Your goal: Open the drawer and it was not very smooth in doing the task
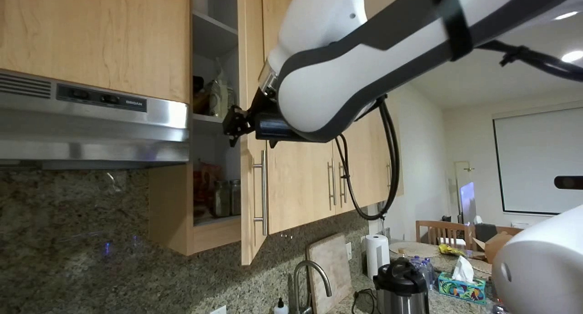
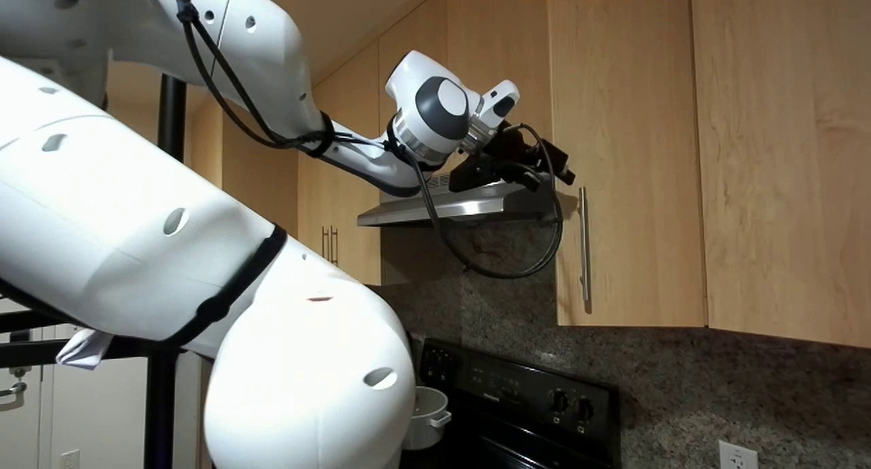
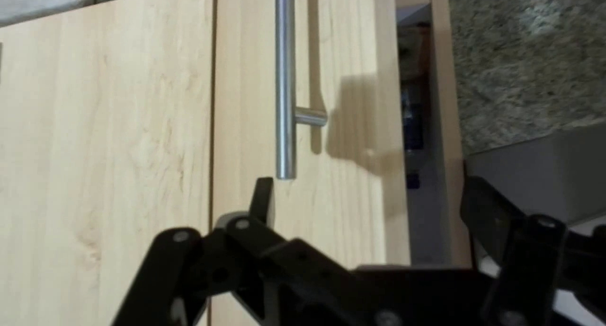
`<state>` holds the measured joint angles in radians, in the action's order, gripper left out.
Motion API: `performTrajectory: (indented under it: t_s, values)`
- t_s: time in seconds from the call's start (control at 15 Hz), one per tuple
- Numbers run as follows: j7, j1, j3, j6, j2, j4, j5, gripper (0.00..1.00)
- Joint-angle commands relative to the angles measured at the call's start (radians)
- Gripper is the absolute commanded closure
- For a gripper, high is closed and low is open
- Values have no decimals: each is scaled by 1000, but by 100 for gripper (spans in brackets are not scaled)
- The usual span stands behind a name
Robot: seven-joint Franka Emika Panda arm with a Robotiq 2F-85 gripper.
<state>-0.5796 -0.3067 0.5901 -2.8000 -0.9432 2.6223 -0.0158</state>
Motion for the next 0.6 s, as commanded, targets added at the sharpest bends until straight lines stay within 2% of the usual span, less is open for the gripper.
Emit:
performTrajectory:
  t_s: [0.0,0.27,0.53]
  values:
    - [-95,-145,84,12,28,-75,-18,0]
    - [-116,-222,130,35,46,-126,-21,0]
    - [-124,-238,121,83,43,-139,-20,0]
